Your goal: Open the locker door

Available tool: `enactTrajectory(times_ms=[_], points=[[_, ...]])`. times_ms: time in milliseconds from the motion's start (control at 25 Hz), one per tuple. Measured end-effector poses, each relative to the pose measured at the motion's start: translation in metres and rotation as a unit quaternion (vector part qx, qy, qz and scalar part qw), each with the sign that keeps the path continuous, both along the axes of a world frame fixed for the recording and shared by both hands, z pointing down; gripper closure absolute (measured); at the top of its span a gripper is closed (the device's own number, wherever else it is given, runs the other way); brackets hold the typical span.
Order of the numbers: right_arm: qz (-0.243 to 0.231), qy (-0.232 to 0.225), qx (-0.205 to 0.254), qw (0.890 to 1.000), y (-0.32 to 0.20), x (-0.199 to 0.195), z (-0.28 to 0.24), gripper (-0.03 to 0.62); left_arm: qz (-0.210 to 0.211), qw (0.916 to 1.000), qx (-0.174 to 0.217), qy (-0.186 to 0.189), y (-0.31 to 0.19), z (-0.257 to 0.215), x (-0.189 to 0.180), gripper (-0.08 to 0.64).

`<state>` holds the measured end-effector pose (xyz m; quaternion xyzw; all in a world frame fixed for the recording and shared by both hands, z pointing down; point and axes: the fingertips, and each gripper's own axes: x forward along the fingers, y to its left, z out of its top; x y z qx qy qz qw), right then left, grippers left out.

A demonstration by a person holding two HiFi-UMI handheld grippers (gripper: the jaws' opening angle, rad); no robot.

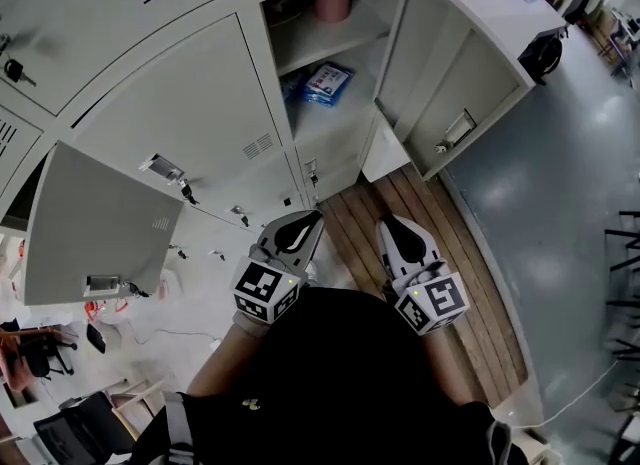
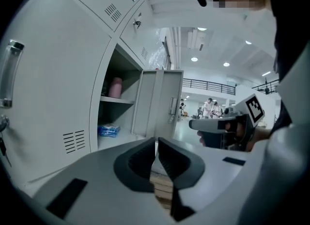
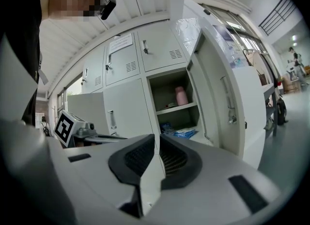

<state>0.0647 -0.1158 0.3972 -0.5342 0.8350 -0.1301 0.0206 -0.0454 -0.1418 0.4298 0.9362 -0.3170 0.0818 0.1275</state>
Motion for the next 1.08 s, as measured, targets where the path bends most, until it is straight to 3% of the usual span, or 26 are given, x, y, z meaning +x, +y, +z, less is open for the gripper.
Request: enactTrajectory(times_ms=[320,800,1080], points=[[-0.024,0.027,0.017,0.999,0.011,-0.014,-0.005,0.541,0.014,0.9999,0.008,0.001,0.005,-0.005,0.006,0.526],[-0.005,0.025,0.008,1.000,0.013,-0.004,-0.001,0.541,0.019,0.9998,0.009,-0.003,0.005,-0.003,0.011,0.525],[-0.002,0.026,0.005,1.000,0.013,0.000,0.001,0.541,0.014,0.9990,0.011,0.040,0.003,-0.013,0.010,0.526]])
